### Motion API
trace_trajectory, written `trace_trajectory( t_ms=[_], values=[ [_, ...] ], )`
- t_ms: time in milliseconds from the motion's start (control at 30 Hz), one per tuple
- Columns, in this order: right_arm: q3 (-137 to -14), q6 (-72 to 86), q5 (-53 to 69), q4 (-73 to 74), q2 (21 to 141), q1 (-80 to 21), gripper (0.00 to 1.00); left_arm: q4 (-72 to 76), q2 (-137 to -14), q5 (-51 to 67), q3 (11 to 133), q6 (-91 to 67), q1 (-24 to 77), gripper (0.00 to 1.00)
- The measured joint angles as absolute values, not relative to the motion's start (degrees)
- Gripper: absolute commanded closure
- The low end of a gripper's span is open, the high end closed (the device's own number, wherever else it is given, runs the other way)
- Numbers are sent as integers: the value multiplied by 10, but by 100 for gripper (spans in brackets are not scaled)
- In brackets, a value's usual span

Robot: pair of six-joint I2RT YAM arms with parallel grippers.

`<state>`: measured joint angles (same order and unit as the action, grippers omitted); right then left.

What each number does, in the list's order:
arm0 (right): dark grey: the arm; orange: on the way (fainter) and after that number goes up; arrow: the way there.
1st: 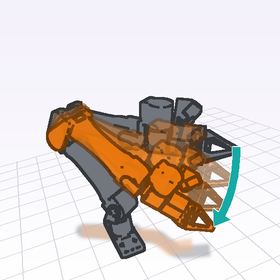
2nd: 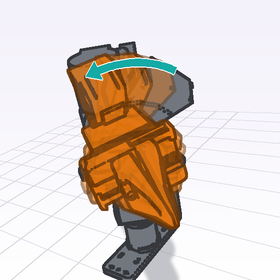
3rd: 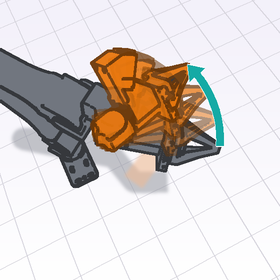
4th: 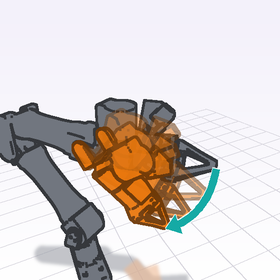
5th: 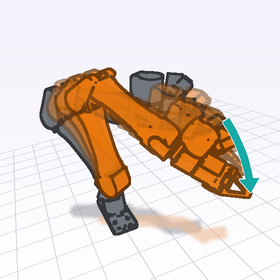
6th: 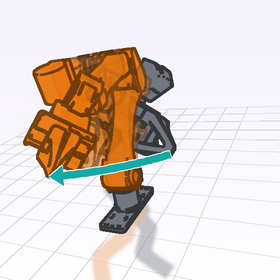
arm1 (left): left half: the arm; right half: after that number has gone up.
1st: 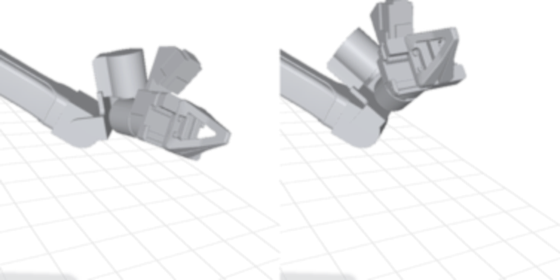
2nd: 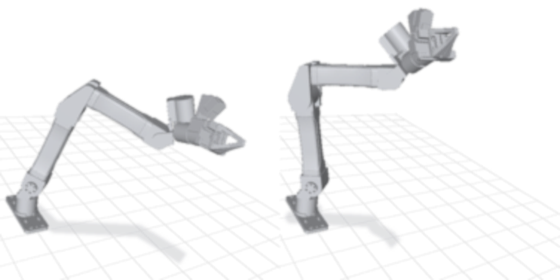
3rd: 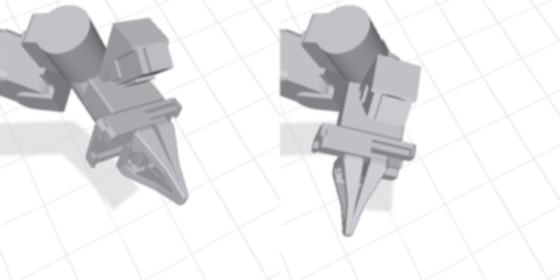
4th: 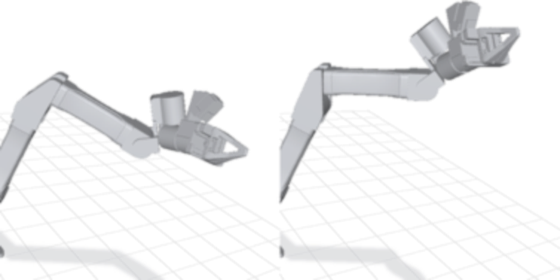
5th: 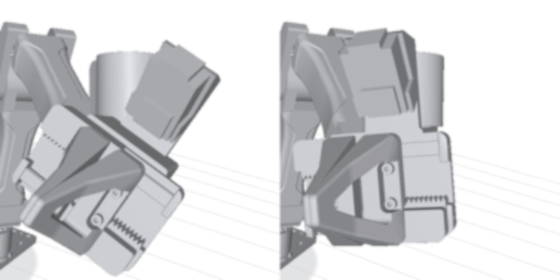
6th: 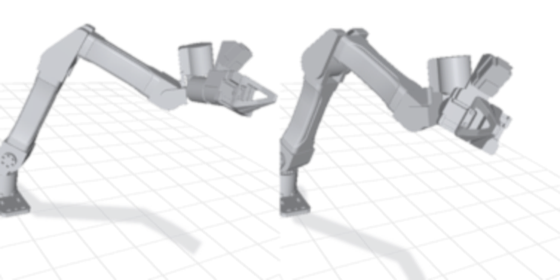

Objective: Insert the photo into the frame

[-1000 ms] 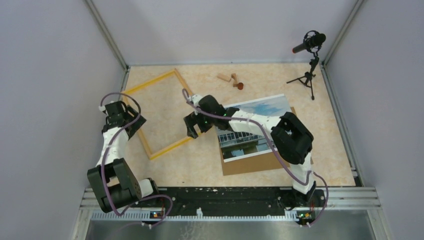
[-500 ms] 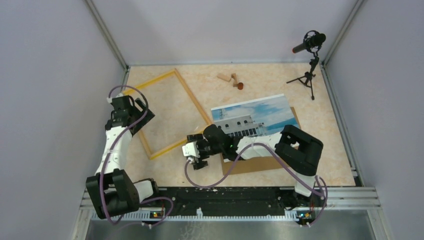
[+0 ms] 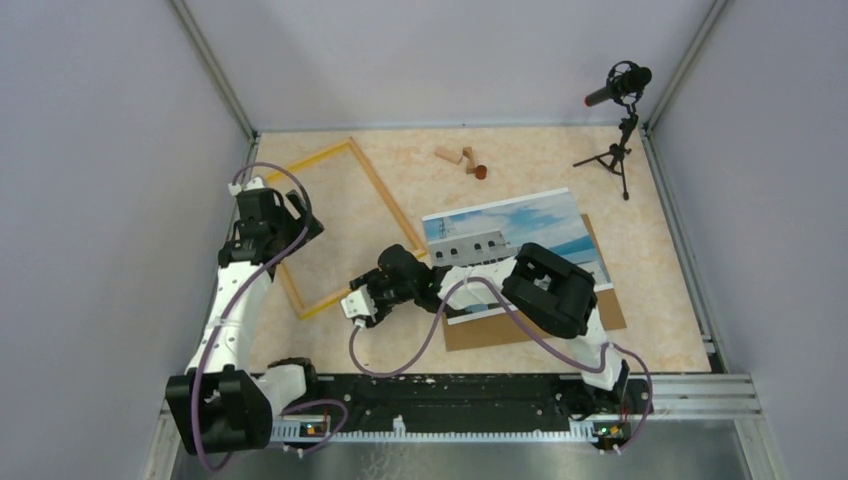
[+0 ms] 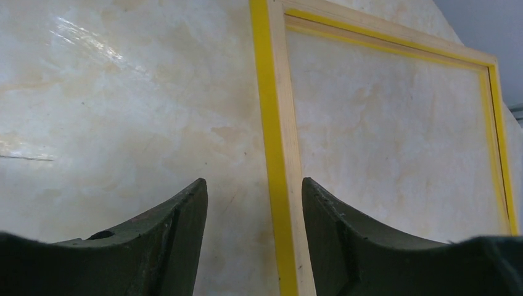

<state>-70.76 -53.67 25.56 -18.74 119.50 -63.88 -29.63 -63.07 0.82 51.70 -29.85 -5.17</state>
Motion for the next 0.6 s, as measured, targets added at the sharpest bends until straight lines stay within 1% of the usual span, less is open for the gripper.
trace_trajectory(
  t_ms=[267,433,500,567,600],
  values=[
    [-766,-564,224,-149,1239,-639,49,-293,-610,8,502,-288,-52,10],
    [-794,-565,222,-136,1257,-638,61,-287,-610,8,502,-282,-52,10],
    [-809,-565,224,-121,1265,-636,64,-287,-612,8,503,-279,-52,10],
    [-828,-562,229,-99,1273,-634,65,-287,-618,3,508,-275,-52,10],
    [-835,-560,231,-91,1275,-633,63,-287,-622,1,512,-273,-52,10]
  ],
)
